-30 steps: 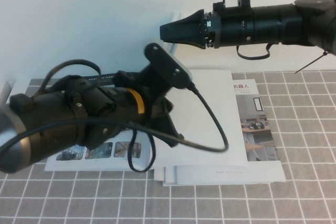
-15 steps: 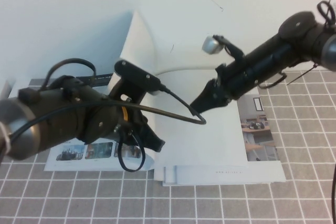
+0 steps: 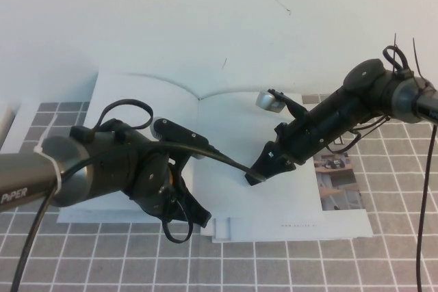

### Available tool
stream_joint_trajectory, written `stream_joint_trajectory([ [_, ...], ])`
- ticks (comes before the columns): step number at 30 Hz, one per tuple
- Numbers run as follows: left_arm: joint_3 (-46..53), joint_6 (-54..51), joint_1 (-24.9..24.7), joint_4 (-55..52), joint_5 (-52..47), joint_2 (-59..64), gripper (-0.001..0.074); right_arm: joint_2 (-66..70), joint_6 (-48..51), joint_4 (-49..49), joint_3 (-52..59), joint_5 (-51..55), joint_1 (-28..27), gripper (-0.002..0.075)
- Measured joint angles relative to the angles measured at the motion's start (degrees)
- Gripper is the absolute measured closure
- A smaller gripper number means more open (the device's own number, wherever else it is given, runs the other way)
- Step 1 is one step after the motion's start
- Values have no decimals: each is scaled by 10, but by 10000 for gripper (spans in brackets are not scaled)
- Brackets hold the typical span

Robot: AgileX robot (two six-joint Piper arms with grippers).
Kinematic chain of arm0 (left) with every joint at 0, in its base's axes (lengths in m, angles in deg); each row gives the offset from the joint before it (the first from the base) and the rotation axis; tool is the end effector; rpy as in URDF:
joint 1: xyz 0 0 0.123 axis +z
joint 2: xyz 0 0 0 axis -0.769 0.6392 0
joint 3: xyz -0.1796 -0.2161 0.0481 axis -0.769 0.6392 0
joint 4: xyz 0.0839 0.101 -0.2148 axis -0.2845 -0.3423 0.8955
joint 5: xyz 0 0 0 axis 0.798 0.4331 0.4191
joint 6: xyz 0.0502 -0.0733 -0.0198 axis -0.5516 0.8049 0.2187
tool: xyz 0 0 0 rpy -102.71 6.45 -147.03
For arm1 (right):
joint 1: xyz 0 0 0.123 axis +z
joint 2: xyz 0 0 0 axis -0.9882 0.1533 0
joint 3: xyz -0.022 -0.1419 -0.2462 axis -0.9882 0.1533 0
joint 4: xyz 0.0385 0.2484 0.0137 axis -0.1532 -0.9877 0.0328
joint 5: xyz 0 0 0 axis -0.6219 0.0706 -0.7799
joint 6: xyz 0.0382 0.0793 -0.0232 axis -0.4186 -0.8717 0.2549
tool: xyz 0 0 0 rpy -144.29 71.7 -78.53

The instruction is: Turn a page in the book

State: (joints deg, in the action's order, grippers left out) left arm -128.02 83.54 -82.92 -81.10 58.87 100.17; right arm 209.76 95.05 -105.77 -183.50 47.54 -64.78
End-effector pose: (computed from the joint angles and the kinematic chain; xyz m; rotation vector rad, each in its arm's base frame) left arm 0.3038 -0.1855 0.1824 0.6578 2.5669 -0.0943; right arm 0.4452 0.2029 0.1074 -1.0233 2.5191 1.2316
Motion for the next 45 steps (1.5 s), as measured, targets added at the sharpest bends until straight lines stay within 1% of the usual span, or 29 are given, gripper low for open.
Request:
stream_joint_trajectory([
  [7, -1, 5, 0, -3, 1, 8, 738, 0, -1, 3, -1, -1, 0, 727],
  [14, -1, 19, 0, -9, 4, 49, 738, 0, -2, 19, -1, -16, 0, 727],
  [20, -2, 22, 0, -9, 9, 49, 738, 0, -11, 22, -1, -20, 0, 727],
  [24, -2, 23, 0, -9, 5, 4, 738, -1, -11, 5, -6, -19, 0, 727],
  [28, -2, 23, 0, -18, 2, -87, 738, -20, -10, -2, -28, -20, 0, 727],
  [31, -2, 23, 0, -27, -4, -165, 738, -50, -9, 14, -66, -8, 0, 727],
  [34, -2, 23, 0, -32, -11, -236, 738, -83, -14, 65, -115, 3, -5, 727],
  [37, 1, 25, 0, -29, -15, -295, 738, -122, -47, 151, -155, 10, -17, 727],
  [40, 11, 25, 0, -28, -28, -345, 738, -164, -90, 265, -170, 14, -30, 727],
  [43, 31, 25, 0, -42, -38, -382, 738, -208, -156, 393, -172, 21, -46, 727],
  [45, 47, 25, 0, -56, -38, -401, 738, -232, -192, 450, -172, 21, -55, 727],
])
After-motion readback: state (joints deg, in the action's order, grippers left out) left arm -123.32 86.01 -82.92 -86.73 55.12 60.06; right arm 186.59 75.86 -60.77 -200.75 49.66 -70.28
